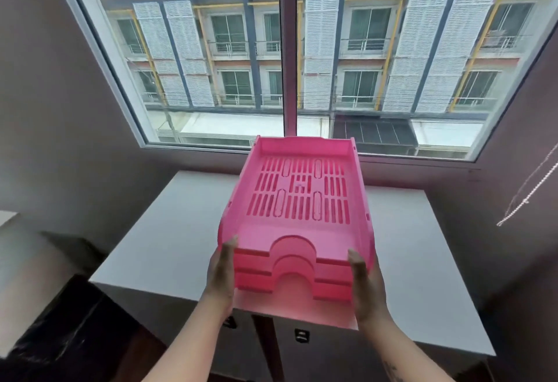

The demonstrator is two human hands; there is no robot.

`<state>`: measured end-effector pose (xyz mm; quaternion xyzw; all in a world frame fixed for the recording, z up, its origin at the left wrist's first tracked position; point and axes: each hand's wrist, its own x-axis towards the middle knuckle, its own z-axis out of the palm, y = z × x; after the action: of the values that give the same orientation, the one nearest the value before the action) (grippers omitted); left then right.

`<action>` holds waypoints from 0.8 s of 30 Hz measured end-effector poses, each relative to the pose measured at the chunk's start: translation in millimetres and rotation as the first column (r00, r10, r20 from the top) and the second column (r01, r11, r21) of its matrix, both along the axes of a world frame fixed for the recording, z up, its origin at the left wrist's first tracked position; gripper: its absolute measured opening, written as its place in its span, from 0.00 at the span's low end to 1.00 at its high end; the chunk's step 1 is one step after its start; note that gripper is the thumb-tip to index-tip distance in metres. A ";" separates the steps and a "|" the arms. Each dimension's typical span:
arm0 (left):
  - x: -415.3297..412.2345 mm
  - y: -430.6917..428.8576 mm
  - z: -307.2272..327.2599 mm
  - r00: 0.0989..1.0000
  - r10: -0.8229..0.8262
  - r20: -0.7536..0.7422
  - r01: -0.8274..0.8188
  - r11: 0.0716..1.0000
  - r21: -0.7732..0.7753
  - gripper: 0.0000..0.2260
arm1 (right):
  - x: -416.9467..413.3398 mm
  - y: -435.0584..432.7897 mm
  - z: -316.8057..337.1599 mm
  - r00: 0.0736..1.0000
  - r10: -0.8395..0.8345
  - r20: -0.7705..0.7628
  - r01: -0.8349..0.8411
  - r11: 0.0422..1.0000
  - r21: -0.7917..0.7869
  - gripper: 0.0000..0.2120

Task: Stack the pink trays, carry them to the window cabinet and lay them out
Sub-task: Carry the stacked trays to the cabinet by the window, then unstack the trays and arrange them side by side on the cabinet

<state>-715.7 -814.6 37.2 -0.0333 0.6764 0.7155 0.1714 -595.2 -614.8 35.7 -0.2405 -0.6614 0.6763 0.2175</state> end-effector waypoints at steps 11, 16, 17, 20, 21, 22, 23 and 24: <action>-44.5 -4.9 -8.5 0.993 -0.113 -0.042 0.113 0.994 -0.010 0.32 | -30.9 -15.3 4.4 0.988 -0.129 0.081 0.130 0.992 -0.006 0.48; -47.2 -11.5 -5.0 0.976 -0.202 -0.081 0.205 0.978 0.030 0.32 | -30.3 -18.5 7.7 0.984 -0.144 0.100 0.146 0.989 -0.010 0.45; -48.0 -14.4 -2.0 0.968 -0.228 -0.105 0.231 0.973 0.023 0.32 | -27.9 -18.0 10.2 0.986 -0.121 0.114 0.123 0.992 -0.006 0.43; -52.6 -28.7 10.8 0.929 -0.299 -0.220 0.297 0.954 -0.041 0.36 | -19.3 -13.3 26.7 0.986 -0.107 0.127 0.101 0.994 0.050 0.42; -55.9 -33.9 14.6 0.922 -0.306 -0.238 0.299 0.952 -0.065 0.43 | -17.4 -10.2 36.3 0.983 -0.134 0.123 0.128 0.990 0.063 0.45; -60.9 -38.1 21.2 0.917 -0.317 -0.244 0.299 0.948 -0.108 0.51 | -16.9 -5.8 47.6 0.978 -0.168 0.121 0.159 0.984 0.081 0.48; -66.9 -40.4 30.2 0.912 -0.326 -0.249 0.294 0.943 -0.154 0.56 | -17.8 -0.2 59.3 0.974 -0.193 0.117 0.181 0.977 0.111 0.50; -74.9 -40.4 40.3 0.909 -0.326 -0.259 0.282 0.940 -0.192 0.59 | -20.5 6.8 71.1 0.970 -0.213 0.122 0.195 0.970 0.144 0.52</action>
<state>-790.6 -855.0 77.4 0.1641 0.7428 0.6242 0.1779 -615.7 -608.0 106.8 -0.3380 -0.6894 0.5875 0.2556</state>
